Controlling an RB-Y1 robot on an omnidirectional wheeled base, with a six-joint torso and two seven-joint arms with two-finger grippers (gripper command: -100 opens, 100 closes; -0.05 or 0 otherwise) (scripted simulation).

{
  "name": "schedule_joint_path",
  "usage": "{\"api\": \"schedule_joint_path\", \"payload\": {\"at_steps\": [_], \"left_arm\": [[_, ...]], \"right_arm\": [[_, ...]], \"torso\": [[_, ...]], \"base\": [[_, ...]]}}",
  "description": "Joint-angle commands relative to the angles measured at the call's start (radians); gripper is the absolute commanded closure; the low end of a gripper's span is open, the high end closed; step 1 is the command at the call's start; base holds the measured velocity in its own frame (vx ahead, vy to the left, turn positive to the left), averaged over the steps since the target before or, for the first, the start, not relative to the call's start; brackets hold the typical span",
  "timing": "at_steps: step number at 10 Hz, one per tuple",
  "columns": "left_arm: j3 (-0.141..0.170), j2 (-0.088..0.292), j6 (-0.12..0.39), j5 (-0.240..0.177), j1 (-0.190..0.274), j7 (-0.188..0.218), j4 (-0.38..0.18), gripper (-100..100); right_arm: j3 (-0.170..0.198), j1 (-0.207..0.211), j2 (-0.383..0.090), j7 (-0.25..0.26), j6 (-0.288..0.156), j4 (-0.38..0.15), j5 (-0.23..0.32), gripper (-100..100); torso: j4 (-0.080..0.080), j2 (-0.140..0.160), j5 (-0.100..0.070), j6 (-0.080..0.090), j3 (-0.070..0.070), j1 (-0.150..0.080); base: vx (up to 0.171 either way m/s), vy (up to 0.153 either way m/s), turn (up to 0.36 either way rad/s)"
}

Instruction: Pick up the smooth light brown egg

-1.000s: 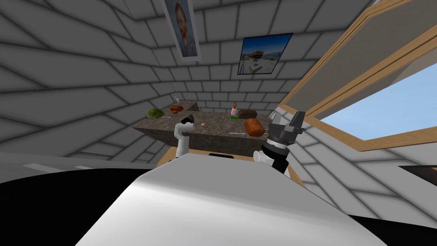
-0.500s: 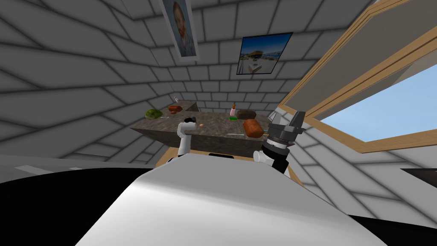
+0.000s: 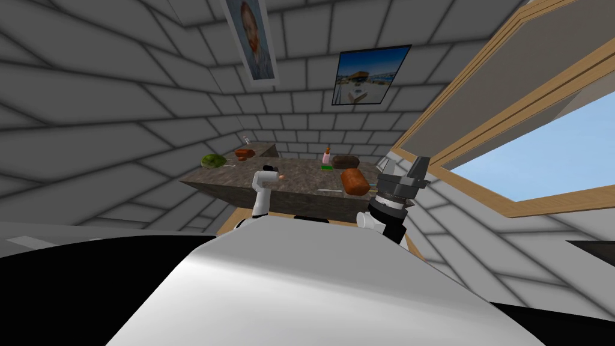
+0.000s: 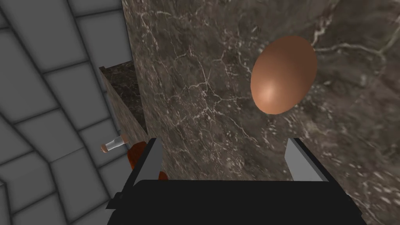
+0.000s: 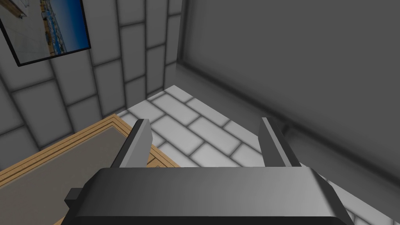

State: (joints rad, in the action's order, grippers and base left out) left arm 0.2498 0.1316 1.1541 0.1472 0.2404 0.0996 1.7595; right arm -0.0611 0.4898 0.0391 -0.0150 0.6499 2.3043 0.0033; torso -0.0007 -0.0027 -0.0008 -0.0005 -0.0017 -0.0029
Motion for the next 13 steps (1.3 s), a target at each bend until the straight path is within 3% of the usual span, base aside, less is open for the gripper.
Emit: {"api": "schedule_joint_path", "payload": {"at_steps": [1,4,6,7,8,11,12,13], "left_arm": [[-0.003,0.003,0.029,-0.005,0.004,0.005,-0.013,-100],[-0.018,0.004,0.105,-0.012,0.012,0.023,-0.058,-100],[-0.017,0.006,0.110,-0.016,0.010,0.022,-0.060,-100],[-0.017,0.006,0.112,-0.017,0.010,0.022,-0.063,0],[-0.020,0.014,0.089,-0.023,0.014,0.027,-0.092,-100],[-0.026,0.031,0.041,-0.036,0.022,0.037,-0.151,-100],[-0.025,0.027,0.055,-0.032,0.020,0.035,-0.136,-100],[-0.025,0.028,0.052,-0.033,0.021,0.035,-0.138,100]], "right_arm": [[0.000,0.000,0.000,0.000,0.000,0.000,0.000,0],[0.000,0.000,0.000,0.000,0.000,0.000,0.000,0],[0.000,0.000,0.000,0.000,0.000,0.000,0.000,0],[0.000,0.000,0.000,0.000,0.000,0.000,0.000,0],[0.000,0.000,0.000,0.000,0.000,0.000,0.000,0],[0.000,0.000,0.000,0.000,0.000,0.000,0.000,0],[0.000,0.000,0.000,0.000,0.000,0.000,0.000,0],[0.000,0.000,0.000,0.000,0.000,0.000,0.000,0]], "torso": [[0.000,0.000,0.000,0.000,0.000,0.000],[0.000,0.000,0.000,0.000,0.000,0.001],[0.000,0.000,0.000,0.000,0.000,0.001],[0.000,0.001,0.000,0.000,0.001,0.002],[0.001,0.003,0.001,0.000,0.001,0.003],[0.001,0.003,0.001,0.000,0.002,0.004],[0.001,0.003,0.001,0.000,0.002,0.004],[0.001,0.003,0.001,0.000,0.002,0.004]], "base": [[0.042,-0.043,-0.002],[0.050,-0.042,-0.008],[0.036,-0.027,-0.009],[0.000,0.000,0.000],[0.015,-0.001,0.016],[0.007,-0.001,0.007],[0.000,0.000,0.000],[0.000,0.000,0.000]]}}
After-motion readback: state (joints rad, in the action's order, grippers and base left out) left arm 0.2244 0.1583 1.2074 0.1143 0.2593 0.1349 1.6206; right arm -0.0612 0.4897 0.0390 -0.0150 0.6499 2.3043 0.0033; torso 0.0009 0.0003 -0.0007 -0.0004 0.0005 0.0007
